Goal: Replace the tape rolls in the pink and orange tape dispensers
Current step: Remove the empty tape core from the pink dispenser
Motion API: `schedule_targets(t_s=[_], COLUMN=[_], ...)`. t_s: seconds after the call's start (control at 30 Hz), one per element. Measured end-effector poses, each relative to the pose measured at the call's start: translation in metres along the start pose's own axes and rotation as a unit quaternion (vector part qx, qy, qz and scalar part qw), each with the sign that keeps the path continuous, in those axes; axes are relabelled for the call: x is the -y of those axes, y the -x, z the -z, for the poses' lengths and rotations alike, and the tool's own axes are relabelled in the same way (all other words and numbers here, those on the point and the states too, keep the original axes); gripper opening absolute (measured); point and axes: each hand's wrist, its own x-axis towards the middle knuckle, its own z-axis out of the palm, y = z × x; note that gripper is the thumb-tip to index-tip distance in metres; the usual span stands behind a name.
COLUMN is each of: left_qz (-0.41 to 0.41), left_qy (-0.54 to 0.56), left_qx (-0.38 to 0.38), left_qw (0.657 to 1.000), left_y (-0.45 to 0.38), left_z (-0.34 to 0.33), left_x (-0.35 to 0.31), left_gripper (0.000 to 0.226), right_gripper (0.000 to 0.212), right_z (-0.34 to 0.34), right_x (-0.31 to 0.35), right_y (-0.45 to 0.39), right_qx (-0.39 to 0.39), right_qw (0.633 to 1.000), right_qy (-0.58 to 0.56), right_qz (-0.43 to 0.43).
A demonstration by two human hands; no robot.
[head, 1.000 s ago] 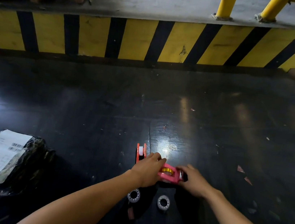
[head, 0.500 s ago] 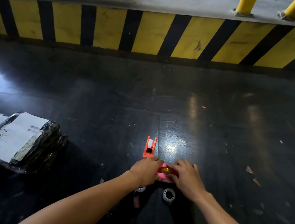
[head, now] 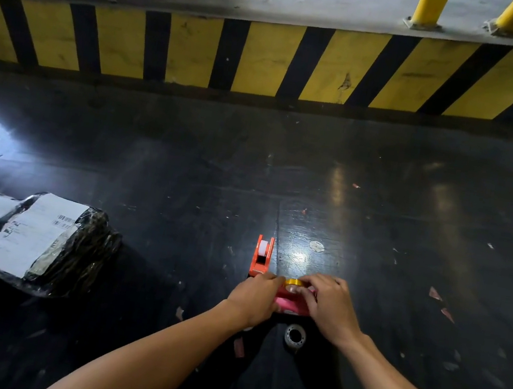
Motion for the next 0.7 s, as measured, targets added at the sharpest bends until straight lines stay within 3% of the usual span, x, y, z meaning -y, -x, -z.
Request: schedule_targets(t_s=[0.1, 0.17, 0.27, 0.33, 0.4, 0.6, 0.67, 0.7], left_qz=[0.021, 0.018, -0.012, -0.016, -0.016, -0.018, 0.001, 0.015], left_qy=[0.049, 0.122, 0.227, 0.275, 0.308, 0.353, 0.38, 0.401], left_qx=[-0.035, -0.107, -0.215, -0.24, -0.251, -0.268, -0.283, -0.287], left_qw=[0.998, 0.987, 0.95, 0.931, 0.918, 0.896, 0.88, 0.87], left_y=[0.007, 0.017, 0.03, 0.035, 0.038, 0.044, 0.047, 0.049], left_z=[0.002, 0.001, -0.003, -0.002, 0.0, 0.004, 0.006, 0.007], left_x=[-0.005, -0.01, -0.02, -0.025, -0.028, -0.029, -0.027, -0.025], left_gripper=[0.057, 0.061, 0.043, 0.027, 0.017, 0.02, 0.022, 0.022], right_gripper=[0.015, 0.014, 0.012, 0.026, 0.037, 0.016, 0.006, 0.007], right_z=[0.008, 0.014, 0.016, 0.015, 0.013, 0.017, 0.024, 0.028], right_x=[0.01, 0.018, 0.022, 0.024, 0.026, 0.03, 0.024, 0.017], right_y=[0.002, 0.006, 0.013, 0.017, 0.02, 0.026, 0.026, 0.027], right_qx=[-0.054, -0.049, -0.006, 0.028, 0.041, 0.005, -0.038, -0.061], right_qw=[0.983, 0.938, 0.871, 0.825, 0.801, 0.746, 0.748, 0.768], right_qy=[-0.143, -0.286, -0.433, -0.511, -0.54, -0.591, -0.574, -0.543], right_qz=[-0.106, -0.188, -0.231, -0.24, -0.255, -0.306, -0.331, -0.335])
